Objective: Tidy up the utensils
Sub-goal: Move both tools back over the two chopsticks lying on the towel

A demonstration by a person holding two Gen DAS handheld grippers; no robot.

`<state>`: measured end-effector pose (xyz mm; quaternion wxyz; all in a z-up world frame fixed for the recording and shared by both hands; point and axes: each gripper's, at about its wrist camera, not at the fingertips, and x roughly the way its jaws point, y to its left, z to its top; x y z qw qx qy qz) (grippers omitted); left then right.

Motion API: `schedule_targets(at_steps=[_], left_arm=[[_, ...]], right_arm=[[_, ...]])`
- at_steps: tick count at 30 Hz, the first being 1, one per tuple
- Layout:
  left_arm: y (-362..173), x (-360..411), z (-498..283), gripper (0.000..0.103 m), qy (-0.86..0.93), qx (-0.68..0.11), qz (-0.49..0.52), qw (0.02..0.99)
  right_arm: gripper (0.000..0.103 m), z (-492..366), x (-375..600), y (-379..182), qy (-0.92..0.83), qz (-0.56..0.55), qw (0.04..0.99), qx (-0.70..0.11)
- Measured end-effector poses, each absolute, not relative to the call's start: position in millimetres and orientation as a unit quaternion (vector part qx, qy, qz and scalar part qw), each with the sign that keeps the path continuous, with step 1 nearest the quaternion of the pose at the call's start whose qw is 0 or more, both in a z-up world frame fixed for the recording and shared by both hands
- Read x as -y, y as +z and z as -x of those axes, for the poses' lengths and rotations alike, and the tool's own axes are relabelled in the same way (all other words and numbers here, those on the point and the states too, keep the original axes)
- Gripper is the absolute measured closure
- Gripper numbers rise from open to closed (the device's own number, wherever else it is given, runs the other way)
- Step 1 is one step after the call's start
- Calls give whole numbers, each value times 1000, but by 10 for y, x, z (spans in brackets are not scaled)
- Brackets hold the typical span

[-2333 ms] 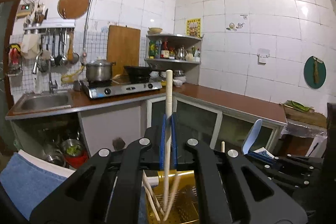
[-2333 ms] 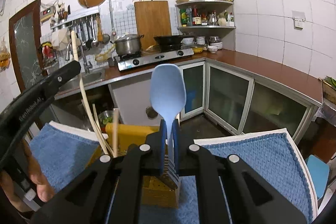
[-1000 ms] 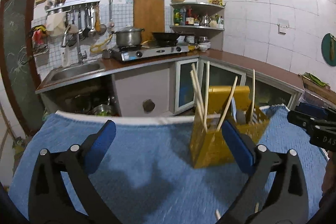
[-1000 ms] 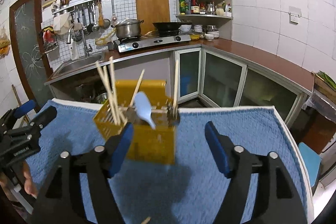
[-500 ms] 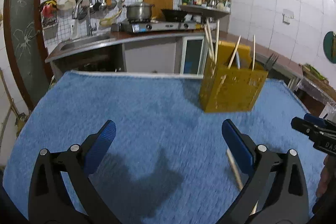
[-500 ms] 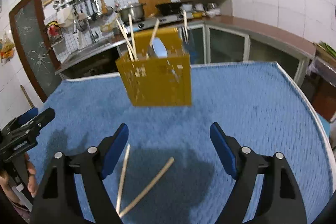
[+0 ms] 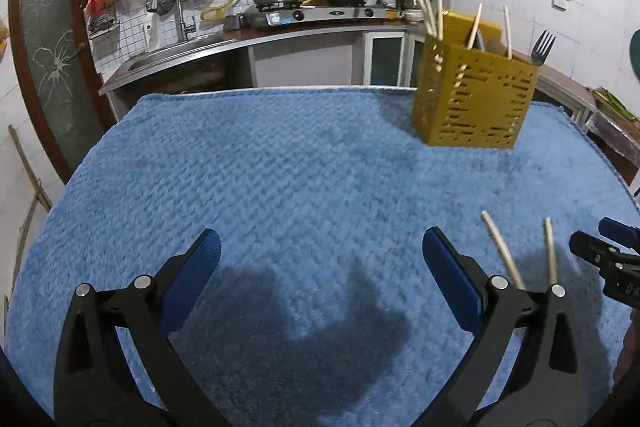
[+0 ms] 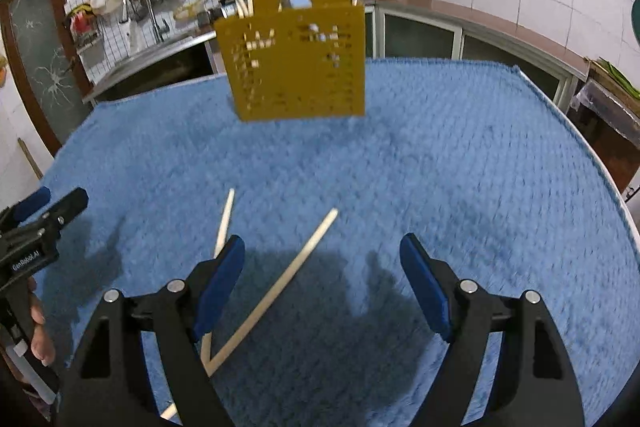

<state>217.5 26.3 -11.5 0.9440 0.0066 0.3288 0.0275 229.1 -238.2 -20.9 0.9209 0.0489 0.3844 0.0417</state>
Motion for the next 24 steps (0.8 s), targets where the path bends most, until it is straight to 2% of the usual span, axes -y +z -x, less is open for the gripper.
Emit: schedule_targets(at_steps=[4,9,14,16,18,19,24], left_arm=[[-232,-289,-2216,5,35,-337,-15,941],[-287,-351,-2276,5,36,-343,-2,939],[-294,-385,-2317,5,38,-345,8,938],[-298,-390,-2329,5,37,-348,10,937],[-300,-378,-2339,5,36,-351,10,936],[-299,-373,-2340,5,35,-352,10,935],[-268,-292,-2380,5,26,-363,22,931]], right_arm=[[26,-2324,2333,-329,28,-51,915,-399],[40,-2443,2303,-365,18,-49,908,-415],[69,-2596,2249,-441,9,-44,893,-448],[71,-2653,2233,-497,7,-44,886,-462],[77,-2702,2222,-497,5,-35,887,-461],[87,-2721,2225,-494,7,-34,886,-463],[96,-2812,2307,-455,23,-27,881,-472]])
